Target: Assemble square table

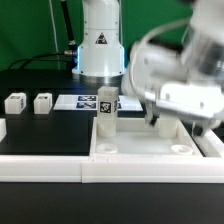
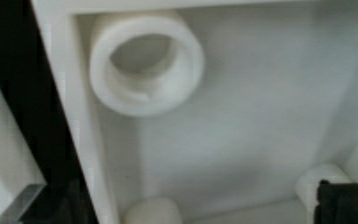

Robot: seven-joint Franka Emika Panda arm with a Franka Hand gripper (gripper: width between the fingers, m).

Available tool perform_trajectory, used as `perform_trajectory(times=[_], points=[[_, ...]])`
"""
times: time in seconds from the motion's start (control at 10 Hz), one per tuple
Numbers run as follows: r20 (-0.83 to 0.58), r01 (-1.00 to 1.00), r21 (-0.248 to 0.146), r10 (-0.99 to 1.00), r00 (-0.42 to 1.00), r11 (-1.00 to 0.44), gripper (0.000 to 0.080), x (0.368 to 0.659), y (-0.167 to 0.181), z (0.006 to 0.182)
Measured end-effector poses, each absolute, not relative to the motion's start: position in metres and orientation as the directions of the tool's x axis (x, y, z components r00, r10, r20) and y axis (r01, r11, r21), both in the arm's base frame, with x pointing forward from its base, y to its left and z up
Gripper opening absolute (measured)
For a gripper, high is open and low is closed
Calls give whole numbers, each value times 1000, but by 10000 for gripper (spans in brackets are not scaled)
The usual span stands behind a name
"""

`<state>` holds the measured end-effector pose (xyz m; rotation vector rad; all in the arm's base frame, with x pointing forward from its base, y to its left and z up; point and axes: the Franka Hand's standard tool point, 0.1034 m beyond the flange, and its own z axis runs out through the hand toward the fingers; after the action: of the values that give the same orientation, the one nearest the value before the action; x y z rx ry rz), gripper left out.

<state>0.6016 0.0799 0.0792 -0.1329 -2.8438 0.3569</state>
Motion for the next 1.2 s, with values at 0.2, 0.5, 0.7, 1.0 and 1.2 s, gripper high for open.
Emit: perform_trajectory(times=[0.2,0.5,0.7,1.0,1.2], points=[[223,79,-282,146,-964,956,648,595,58,117],[187,236,-345,313,-931,909,648,572,-1,135],[151,362,-371,440,-885,855,648,570,-13,130],[73,532,-394,602,-795,750,648,570,-11,130],[26,670,-394,736,-676,629,648,561,-22,134]])
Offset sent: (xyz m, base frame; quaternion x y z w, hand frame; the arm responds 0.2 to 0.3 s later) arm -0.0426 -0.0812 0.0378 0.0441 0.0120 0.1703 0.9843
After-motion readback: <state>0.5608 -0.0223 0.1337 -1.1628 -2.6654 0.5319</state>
